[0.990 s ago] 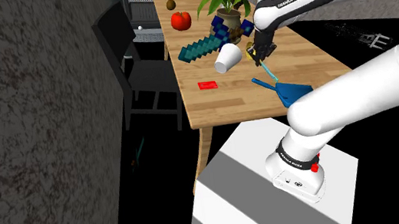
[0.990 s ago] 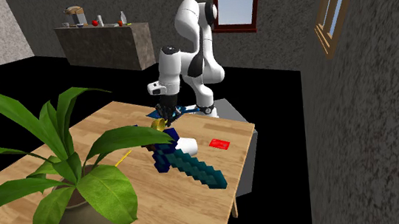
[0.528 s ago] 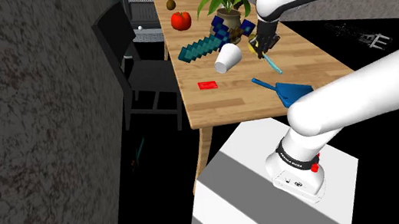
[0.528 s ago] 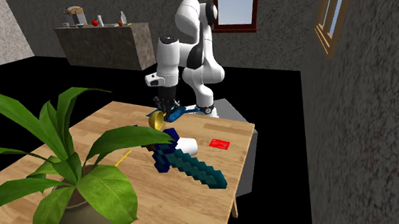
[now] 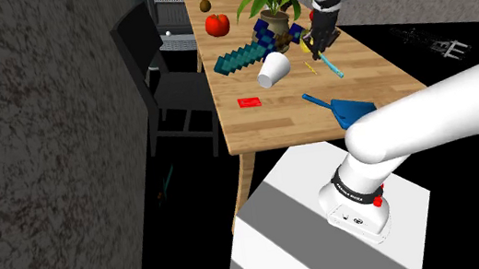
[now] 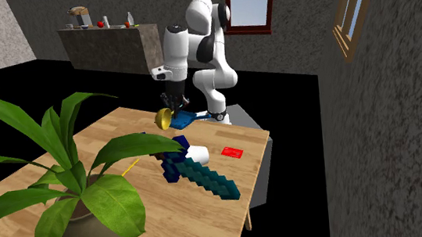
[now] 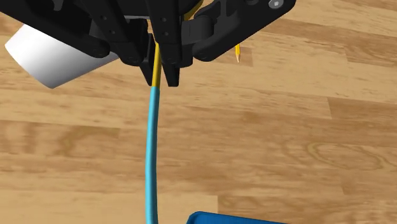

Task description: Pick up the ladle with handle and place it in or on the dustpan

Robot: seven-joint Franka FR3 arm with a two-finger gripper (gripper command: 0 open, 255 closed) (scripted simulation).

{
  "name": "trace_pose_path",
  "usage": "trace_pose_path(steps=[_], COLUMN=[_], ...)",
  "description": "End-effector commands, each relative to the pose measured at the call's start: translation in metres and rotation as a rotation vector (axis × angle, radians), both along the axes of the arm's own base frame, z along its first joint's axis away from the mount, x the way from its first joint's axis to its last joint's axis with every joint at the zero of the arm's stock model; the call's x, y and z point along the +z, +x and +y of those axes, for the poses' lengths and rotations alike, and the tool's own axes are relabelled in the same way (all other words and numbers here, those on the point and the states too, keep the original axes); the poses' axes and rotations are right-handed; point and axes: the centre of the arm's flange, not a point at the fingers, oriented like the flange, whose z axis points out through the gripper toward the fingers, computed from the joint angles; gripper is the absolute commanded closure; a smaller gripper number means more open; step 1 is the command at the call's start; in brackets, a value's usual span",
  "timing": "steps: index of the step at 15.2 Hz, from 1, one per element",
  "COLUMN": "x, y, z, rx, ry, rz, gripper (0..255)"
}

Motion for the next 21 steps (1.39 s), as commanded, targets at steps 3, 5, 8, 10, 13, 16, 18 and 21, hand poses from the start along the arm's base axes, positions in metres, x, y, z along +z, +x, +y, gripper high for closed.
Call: trace_pose_path(steps=[3, 5, 8, 10, 13, 16, 18, 21], x=[0.021, 0.024, 0.026, 0.028, 0.030, 0.032, 0.022, 0.006], y=[0.000, -0.012, -0.050, -0.075, -0.113, -0.153, -0.153, -0.153], z=[0.001, 0.005, 0.016, 0.024, 0.036, 0.049, 0.049, 0.049], rx=[0.000, 0.000, 0.000, 0.000, 0.000, 0.000, 0.000, 0.000], ry=[0.000, 0.000, 0.000, 0.000, 0.000, 0.000, 0.000, 0.000], rz=[0.000, 0.000, 0.000, 0.000, 0.000, 0.000, 0.000, 0.000], gripper=[255, 255, 255, 255, 255, 255, 255, 255])
